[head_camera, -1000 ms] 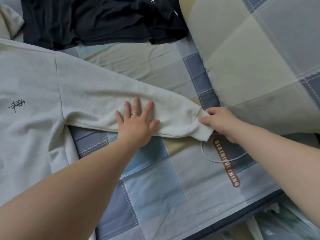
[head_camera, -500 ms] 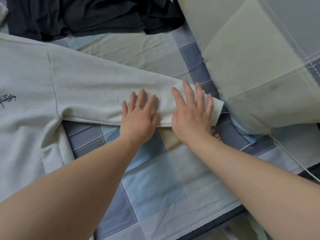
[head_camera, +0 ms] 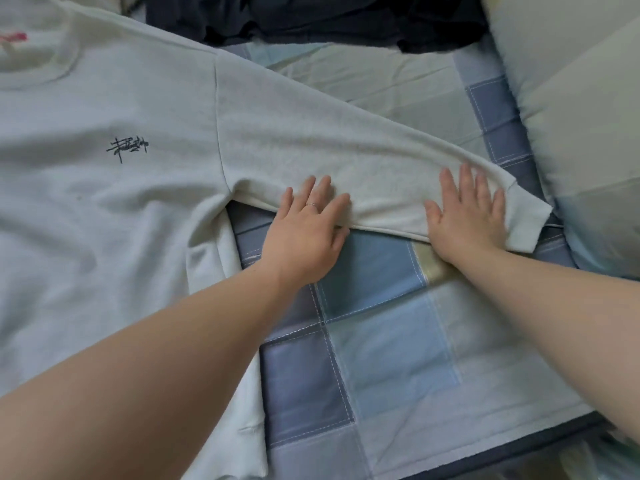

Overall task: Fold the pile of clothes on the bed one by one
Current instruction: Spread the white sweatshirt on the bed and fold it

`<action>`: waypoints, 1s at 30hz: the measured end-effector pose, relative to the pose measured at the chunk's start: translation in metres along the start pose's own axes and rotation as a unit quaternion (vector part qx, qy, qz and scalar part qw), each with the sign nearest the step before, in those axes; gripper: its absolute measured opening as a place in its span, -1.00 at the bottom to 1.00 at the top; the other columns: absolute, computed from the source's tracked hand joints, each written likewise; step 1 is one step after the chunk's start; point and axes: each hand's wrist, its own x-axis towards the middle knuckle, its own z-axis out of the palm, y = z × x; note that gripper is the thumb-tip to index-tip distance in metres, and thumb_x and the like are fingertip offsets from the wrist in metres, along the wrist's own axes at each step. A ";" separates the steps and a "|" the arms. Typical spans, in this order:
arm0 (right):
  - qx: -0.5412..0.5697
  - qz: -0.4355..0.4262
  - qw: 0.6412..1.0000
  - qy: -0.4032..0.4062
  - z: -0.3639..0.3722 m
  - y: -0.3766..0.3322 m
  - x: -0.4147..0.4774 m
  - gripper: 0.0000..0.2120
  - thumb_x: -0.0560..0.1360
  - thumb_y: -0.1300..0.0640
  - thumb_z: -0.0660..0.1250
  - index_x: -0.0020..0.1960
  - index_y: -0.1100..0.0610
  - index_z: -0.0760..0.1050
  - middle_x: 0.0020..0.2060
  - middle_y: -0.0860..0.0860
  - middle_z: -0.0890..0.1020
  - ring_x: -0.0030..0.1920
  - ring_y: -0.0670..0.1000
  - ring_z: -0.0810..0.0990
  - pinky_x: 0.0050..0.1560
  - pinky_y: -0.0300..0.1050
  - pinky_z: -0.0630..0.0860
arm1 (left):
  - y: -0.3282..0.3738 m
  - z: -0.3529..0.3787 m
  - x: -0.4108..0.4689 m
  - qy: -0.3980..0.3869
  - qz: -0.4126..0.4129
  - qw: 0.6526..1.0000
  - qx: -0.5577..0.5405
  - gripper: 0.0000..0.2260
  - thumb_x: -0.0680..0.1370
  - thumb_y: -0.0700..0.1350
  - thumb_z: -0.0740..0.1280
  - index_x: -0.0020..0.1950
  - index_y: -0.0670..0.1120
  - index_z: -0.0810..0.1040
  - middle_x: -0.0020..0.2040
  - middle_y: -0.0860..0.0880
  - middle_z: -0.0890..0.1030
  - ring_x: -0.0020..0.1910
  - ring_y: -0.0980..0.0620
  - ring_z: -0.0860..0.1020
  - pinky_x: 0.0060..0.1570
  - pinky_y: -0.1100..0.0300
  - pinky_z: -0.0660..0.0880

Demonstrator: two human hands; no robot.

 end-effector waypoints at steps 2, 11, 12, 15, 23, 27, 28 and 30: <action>0.025 0.002 1.000 -0.004 -0.012 -0.027 -0.022 -0.38 0.67 -0.16 -0.09 0.65 -0.01 -0.17 0.64 0.05 -0.17 0.62 0.09 -0.22 0.57 0.20 -0.28 | -0.019 -0.013 -0.033 0.024 0.004 1.000 0.007 -0.53 0.66 0.07 0.18 0.57 0.05 0.28 0.64 -0.10 0.11 0.64 -0.15 -0.02 0.57 -0.10 -0.13; 0.073 -0.322 0.944 0.002 0.015 -0.233 -0.210 -0.33 0.63 -0.13 0.15 0.65 -0.10 -0.08 0.65 0.00 -0.10 0.63 0.15 -0.15 0.57 0.17 -0.19 | -0.150 -0.034 -0.212 -0.005 -0.103 0.994 0.042 -0.37 0.62 0.14 0.16 0.65 0.08 0.03 0.67 -0.08 -0.06 0.64 -0.14 -0.08 0.56 -0.12 -0.04; 0.067 -0.340 0.938 -0.003 0.029 -0.250 -0.225 -0.33 0.63 -0.13 0.15 0.64 -0.11 -0.08 0.65 -0.01 -0.09 0.63 0.15 -0.14 0.57 0.17 -0.18 | -0.164 -0.028 -0.230 -0.039 -0.113 0.992 0.040 -0.36 0.62 0.18 0.13 0.65 0.10 -0.01 0.67 -0.06 -0.09 0.64 -0.13 -0.10 0.55 -0.12 -0.03; 0.008 -0.307 0.951 -0.024 0.072 -0.256 -0.244 -0.35 0.65 -0.17 0.04 0.64 -0.13 -0.17 0.64 -0.04 -0.19 0.63 0.09 -0.19 0.56 0.19 -0.21 | -0.193 -0.006 -0.276 -0.127 -0.094 0.986 0.046 -0.34 0.62 0.26 0.10 0.64 0.16 -0.11 0.66 0.00 -0.21 0.63 -0.11 -0.15 0.55 -0.10 -0.06; 0.115 -0.012 0.992 -0.052 0.088 -0.190 -0.278 -0.31 0.63 -0.27 0.05 0.65 -0.02 -0.04 0.64 -0.03 -0.04 0.61 0.10 -0.03 0.56 0.20 0.02 | -0.161 0.015 -0.327 -0.172 0.027 0.984 -0.028 -0.19 0.49 0.44 0.21 0.62 0.18 -0.04 0.65 0.03 -0.22 0.62 -0.17 -0.18 0.56 -0.15 -0.19; 0.287 0.008 0.955 -0.075 0.080 -0.205 -0.313 -0.45 0.54 -0.19 0.32 0.43 0.02 0.32 0.35 0.04 0.45 0.33 0.15 0.44 0.29 0.13 0.42 | -0.143 0.026 -0.353 -0.167 0.054 0.984 0.005 -0.09 0.45 0.28 0.42 0.61 0.22 -0.11 0.64 0.02 -0.22 0.58 -0.18 -0.06 0.55 -0.15 -0.01; 0.292 0.010 0.953 -0.084 0.083 -0.208 -0.320 -0.52 0.54 -0.18 0.34 0.34 0.05 0.37 0.25 0.03 0.51 0.23 0.13 0.50 0.18 0.10 0.47 | -0.140 0.030 -0.359 -0.148 0.047 0.988 0.014 -0.12 0.48 0.13 0.43 0.61 0.20 -0.09 0.65 -0.02 -0.16 0.54 -0.19 0.07 0.48 -0.12 0.15; 0.277 0.020 0.956 -0.092 0.090 -0.209 -0.330 -0.65 0.57 -0.18 0.31 0.11 0.10 0.41 0.06 0.04 0.57 0.07 0.15 0.53 0.00 0.07 0.49 | -0.131 0.036 -0.366 -0.095 0.016 0.995 0.002 -0.23 0.48 -0.16 0.35 0.61 0.15 0.08 0.62 -0.10 0.05 0.33 -0.21 0.34 0.24 -0.05 0.38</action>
